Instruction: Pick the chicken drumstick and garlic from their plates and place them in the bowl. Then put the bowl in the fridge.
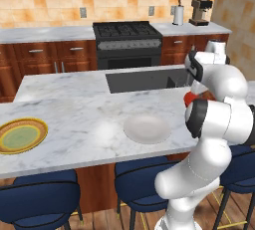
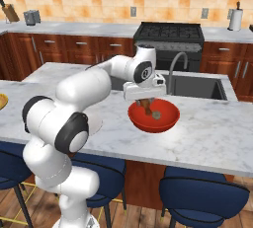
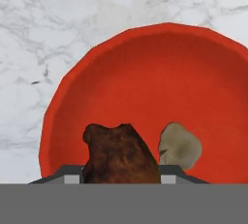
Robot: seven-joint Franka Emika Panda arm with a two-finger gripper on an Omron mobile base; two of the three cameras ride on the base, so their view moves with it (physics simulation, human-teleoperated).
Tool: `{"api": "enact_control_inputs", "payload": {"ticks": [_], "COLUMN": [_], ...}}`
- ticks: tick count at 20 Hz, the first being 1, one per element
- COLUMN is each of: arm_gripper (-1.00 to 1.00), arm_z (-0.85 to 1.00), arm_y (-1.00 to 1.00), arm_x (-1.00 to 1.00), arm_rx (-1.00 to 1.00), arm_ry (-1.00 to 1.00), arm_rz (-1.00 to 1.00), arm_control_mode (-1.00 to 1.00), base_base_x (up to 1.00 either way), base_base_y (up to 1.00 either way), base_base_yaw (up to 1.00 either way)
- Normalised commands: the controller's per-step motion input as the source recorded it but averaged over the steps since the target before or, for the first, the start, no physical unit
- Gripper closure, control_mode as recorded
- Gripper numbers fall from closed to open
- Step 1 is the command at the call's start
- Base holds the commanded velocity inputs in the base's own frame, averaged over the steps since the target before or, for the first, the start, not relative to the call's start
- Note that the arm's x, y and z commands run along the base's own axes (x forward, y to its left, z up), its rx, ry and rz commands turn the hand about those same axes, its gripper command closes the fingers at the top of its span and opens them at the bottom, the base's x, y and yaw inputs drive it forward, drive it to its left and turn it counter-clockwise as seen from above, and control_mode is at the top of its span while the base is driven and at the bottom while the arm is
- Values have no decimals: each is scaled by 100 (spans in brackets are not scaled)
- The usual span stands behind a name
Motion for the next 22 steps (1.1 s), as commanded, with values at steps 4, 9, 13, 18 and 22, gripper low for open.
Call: {"api": "enact_control_inputs", "payload": {"ticks": [4, 9, 13, 18, 22], "arm_gripper": [100, 100, 100, 100, 100], "arm_z": [-31, -29, -25, -15, -10], "arm_y": [-1, 0, -1, -4, -8], "arm_x": [0, 8, 1, 11, 19], "arm_rx": [-2, 0, 0, 0, 0], "arm_ry": [-3, -2, -2, -1, 0], "arm_rz": [3, 10, 18, 20, 21], "arm_control_mode": [-100, -100, -100, -100, -100], "base_base_x": [0, 0, 0, 0, 0], "base_base_y": [0, 0, 0, 0, 0], "base_base_yaw": [0, 0, 0, 0, 0]}}
